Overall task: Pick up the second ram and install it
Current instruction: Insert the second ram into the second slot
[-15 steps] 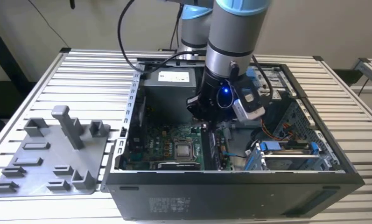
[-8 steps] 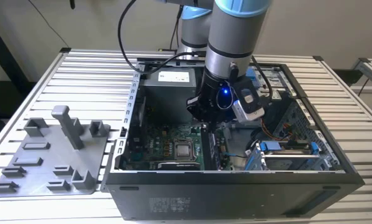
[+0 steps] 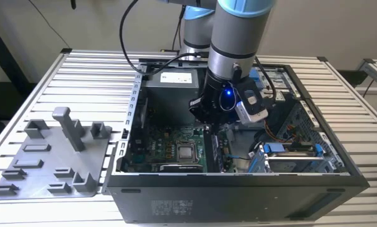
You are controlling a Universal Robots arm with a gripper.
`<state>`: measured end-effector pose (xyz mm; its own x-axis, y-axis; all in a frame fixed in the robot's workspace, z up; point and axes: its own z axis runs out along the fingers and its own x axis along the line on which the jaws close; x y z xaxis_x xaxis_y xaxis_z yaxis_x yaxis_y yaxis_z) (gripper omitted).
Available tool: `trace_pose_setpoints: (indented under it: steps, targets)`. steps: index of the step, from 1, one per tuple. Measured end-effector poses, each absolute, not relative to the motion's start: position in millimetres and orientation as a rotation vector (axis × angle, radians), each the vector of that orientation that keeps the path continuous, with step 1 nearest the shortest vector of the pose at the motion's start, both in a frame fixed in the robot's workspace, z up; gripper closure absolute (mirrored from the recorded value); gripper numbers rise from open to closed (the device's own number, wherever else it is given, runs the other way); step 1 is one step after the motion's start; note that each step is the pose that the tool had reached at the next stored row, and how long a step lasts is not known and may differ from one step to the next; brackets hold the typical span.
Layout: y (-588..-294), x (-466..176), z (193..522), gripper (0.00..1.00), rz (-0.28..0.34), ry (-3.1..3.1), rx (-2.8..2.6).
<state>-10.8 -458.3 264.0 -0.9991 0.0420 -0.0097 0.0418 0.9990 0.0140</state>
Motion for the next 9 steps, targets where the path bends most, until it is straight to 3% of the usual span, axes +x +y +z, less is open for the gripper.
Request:
trace_pose_setpoints:
  steps: [9]
  targets:
    - [-458.3, -10.8, 264.0, 0.86, 0.019, 3.129, 0.066]
